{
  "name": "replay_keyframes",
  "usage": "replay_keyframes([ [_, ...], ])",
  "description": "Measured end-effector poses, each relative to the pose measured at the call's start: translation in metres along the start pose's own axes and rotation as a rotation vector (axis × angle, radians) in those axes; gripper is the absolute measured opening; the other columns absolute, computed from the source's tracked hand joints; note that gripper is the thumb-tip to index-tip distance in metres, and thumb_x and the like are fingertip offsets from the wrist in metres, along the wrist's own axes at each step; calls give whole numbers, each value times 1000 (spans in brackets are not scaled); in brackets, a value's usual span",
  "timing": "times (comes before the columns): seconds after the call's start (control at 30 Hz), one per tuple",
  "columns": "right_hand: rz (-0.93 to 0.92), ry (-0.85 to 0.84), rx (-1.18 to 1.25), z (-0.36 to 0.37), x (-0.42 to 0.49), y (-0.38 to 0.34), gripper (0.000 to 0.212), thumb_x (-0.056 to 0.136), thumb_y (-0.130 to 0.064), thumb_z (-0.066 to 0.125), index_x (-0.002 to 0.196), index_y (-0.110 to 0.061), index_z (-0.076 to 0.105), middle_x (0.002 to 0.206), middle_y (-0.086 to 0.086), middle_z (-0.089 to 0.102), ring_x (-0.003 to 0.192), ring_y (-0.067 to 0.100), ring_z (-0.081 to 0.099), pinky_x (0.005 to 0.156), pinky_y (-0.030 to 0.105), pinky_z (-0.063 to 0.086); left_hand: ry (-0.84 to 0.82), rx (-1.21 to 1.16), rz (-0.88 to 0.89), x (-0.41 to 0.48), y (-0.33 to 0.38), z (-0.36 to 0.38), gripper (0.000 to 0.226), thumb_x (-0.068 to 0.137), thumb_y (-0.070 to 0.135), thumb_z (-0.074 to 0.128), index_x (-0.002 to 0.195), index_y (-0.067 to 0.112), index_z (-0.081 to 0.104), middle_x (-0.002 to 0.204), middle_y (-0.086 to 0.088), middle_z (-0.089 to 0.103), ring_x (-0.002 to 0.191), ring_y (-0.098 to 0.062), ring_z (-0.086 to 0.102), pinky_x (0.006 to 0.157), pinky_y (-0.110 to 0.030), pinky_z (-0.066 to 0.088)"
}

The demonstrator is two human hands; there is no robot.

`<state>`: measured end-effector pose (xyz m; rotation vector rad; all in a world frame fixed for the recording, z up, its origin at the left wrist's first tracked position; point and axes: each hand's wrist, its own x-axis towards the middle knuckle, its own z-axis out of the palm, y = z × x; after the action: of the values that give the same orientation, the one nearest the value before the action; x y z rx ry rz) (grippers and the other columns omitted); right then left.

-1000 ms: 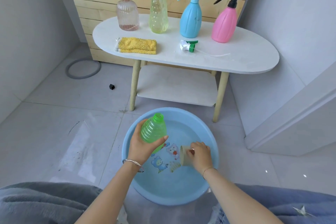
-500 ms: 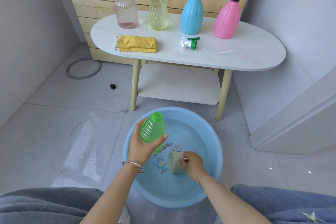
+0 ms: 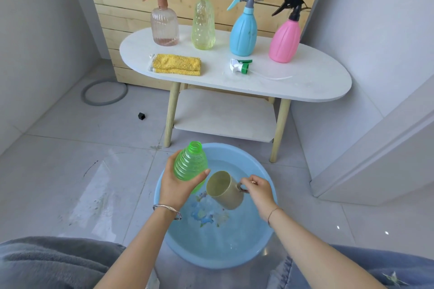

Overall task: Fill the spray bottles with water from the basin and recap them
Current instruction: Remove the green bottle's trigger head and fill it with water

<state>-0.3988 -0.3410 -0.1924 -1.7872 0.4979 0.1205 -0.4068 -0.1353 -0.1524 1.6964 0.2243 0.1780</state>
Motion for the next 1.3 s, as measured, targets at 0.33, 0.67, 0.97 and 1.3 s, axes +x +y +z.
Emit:
replay_keyframes([
  [0.33, -226, 22, 196, -65, -15, -122, 32, 79, -11, 74, 58, -14, 50, 51, -9, 57, 52, 2, 52, 58, 10, 41, -42, -9, -6, -9, 8, 1, 82, 60, 23, 90, 130, 22, 47, 117, 7, 58, 106, -8, 58, 83, -15, 43],
  [0.67, -342, 40, 234, -85, -36, -157, 36, 79, -10, 73, 57, -15, 44, 46, -13, 43, 56, 7, 41, 63, 20, 33, -143, 12, -7, -16, 12, 9, 63, 59, 28, 91, 109, 36, 54, 101, 12, 68, 89, 8, 62, 77, -10, 46],
  [0.97, -421, 33, 107, -78, -50, -156, 40, 74, -9, 76, 55, -15, 42, 52, -3, 43, 64, 16, 46, 60, 21, 38, -206, 45, 65, -21, 10, 14, 66, 55, 32, 92, 109, 36, 54, 104, 15, 65, 97, 4, 60, 80, -8, 45],
  [1.3, -529, 45, -32, -76, -62, -165, 36, 75, -6, 75, 61, -5, 42, 59, 8, 41, 53, 13, 37, 50, 20, 28, -219, 85, 57, -19, -1, 17, 77, 46, 56, 86, 112, 37, 52, 109, 13, 63, 104, -6, 60, 92, -31, 50],
])
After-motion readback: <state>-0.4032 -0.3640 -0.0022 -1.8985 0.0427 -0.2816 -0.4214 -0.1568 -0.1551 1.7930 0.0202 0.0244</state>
